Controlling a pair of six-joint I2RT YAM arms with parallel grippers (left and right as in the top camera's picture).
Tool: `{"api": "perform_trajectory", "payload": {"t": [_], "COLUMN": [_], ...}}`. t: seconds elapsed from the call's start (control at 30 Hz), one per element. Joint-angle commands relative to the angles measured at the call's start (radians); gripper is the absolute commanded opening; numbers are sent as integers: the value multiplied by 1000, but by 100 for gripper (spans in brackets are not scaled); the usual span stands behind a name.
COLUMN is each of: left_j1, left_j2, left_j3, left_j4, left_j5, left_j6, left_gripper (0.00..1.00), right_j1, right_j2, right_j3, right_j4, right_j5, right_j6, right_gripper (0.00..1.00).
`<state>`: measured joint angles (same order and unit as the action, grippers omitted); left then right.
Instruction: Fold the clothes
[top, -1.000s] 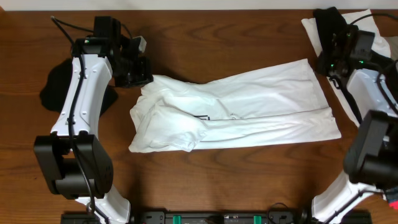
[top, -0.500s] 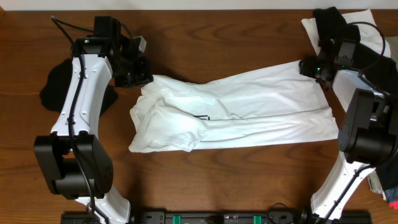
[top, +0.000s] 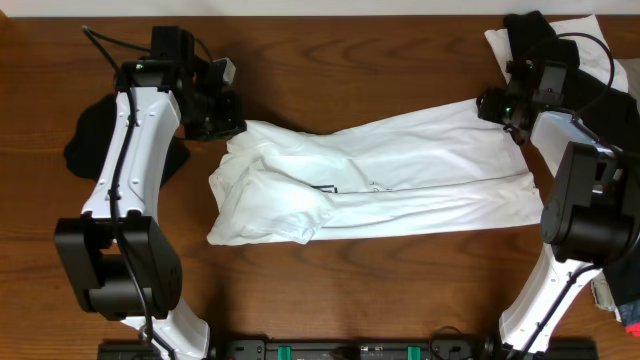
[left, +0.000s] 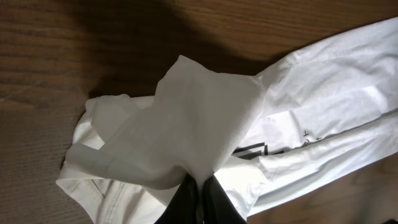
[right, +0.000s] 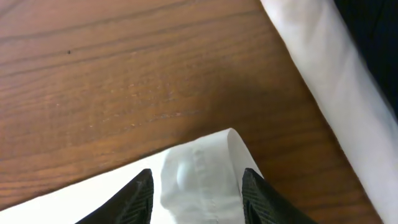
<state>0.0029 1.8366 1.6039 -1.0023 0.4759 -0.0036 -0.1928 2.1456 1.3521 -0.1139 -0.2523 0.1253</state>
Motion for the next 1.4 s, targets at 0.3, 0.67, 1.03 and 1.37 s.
{"api": "perform_trajectory", "payload": {"t": [0.3, 0.67, 1.03, 1.37], "left_j1": [1, 1, 1, 1], "left_j2": [-13, -13, -13, -13], "left_j3": [4, 4, 4, 4], "left_j4": [-2, -2, -2, -3], "left_j5": [10, 10, 10, 10], "left_j6": [-5, -5, -5, -5], "left_gripper": [6, 6, 6, 6], "right_j1": [11, 10, -48, -83], "right_j2": [62, 63, -36, -113], "right_j3": [3, 3, 3, 3], "right_j4": [-3, -23, -85, -195], "right_j5": [-1, -10, -10, -10], "right_j6": [1, 1, 0, 0], "right_gripper": [46, 1, 1, 1]}}
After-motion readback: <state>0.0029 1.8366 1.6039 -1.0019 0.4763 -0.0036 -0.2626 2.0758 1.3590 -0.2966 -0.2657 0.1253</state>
